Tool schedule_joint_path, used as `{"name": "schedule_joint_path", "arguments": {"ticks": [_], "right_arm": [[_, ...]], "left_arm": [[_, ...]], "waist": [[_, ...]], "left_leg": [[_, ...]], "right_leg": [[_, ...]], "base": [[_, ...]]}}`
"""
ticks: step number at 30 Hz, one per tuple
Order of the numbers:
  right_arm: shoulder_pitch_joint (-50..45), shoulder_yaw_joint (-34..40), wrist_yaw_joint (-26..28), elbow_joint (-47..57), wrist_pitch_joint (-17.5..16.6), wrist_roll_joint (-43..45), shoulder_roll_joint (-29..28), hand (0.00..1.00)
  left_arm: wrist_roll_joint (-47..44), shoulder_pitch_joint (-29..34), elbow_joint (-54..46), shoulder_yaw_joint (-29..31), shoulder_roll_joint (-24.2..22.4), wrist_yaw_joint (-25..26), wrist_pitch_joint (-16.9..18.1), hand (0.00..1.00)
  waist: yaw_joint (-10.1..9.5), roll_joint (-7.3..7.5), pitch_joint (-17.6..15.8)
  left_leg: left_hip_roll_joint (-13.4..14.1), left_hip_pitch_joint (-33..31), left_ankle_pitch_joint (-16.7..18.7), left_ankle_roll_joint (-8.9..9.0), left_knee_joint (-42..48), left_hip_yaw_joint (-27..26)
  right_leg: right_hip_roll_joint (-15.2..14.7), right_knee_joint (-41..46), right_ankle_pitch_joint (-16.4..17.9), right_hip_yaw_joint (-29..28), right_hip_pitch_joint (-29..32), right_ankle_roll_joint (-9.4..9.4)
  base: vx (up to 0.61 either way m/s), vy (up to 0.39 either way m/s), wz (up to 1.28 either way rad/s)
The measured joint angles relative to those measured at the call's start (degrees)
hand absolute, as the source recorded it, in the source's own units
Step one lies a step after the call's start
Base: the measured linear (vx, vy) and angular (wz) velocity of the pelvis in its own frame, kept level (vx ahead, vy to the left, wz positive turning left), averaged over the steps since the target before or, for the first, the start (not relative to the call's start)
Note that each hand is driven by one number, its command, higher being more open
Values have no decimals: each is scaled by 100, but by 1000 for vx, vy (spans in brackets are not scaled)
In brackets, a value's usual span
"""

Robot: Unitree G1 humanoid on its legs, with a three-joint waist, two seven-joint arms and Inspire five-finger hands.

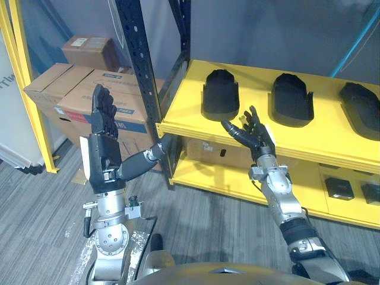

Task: Walk over and take three plastic housings, then place them on the shelf

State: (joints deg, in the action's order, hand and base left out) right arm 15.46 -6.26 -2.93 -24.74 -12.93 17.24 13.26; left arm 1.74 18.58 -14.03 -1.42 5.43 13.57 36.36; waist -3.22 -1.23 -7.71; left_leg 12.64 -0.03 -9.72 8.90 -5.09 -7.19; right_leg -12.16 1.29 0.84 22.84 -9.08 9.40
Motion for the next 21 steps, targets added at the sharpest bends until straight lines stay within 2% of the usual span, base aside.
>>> {"name": "schedule_joint_path", "arguments": {"ticks": [5, 10, 21], "right_arm": [[219, -6, 0, -279, -12, 11, -1, 100], [404, -61, 4, -670, -216, 12, 0, 100], [610, -115, -26, -1049, -439, 216, 10, 100]], "left_arm": [[0, 2, 10, 0, 1, -22, -43, 100], [-3, 2, 10, -1, 1, -88, -44, 100], [-167, 1, 10, -7, 0, -111, -177, 100]], "waist": [[-13, 15, -12], [-22, 8, -16], [-61, -68, -35]], "left_leg": [[6, -58, -39, -12, 1, 76], [6, -62, -46, -14, 1, 103], [4, -101, -71, -21, 1, 165]], "right_leg": [[20, 7, -5, 60, 2, -6], [21, 28, -4, 77, 0, -9], [22, 55, 2, 149, -3, -13]], "base": [[-19, -6, 6], [0, 0, 0], [-6, -3, 2]]}}
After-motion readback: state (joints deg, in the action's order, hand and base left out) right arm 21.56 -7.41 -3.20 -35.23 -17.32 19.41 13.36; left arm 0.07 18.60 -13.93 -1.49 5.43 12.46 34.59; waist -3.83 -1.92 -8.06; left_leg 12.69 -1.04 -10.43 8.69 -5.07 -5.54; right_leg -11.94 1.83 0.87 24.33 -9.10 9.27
